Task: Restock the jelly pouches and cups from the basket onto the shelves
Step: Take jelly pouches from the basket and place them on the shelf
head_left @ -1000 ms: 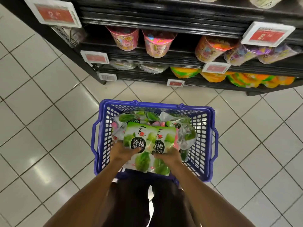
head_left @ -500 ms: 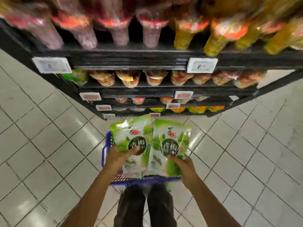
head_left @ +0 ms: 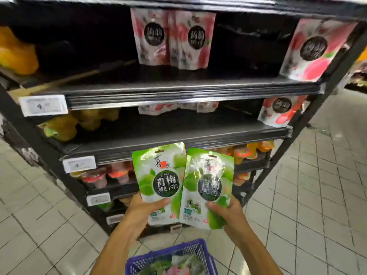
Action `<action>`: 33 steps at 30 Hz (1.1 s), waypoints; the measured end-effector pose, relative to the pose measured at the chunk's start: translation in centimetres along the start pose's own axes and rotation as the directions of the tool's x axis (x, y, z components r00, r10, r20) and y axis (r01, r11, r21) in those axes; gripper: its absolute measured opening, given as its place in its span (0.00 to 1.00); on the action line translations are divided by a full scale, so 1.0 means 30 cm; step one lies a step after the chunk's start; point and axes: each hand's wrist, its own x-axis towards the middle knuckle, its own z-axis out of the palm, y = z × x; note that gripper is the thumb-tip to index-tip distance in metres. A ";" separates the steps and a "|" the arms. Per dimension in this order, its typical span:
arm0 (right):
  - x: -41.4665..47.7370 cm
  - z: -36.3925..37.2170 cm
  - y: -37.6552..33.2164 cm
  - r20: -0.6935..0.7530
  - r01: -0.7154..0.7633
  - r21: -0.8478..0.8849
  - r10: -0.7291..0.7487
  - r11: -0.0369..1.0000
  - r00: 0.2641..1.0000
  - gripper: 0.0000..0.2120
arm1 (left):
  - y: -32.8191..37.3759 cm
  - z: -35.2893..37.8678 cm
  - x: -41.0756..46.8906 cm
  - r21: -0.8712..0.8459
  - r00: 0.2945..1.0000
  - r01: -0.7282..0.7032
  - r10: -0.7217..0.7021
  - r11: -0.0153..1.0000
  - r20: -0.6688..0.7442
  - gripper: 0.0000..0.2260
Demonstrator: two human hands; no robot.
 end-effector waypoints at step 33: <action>0.019 -0.346 -1.503 -0.013 0.815 -0.056 -0.816 0.577 0.578 0.25 | 1.271 1.002 -0.008 0.024 0.652 -0.740 0.708 0.672 0.273 0.16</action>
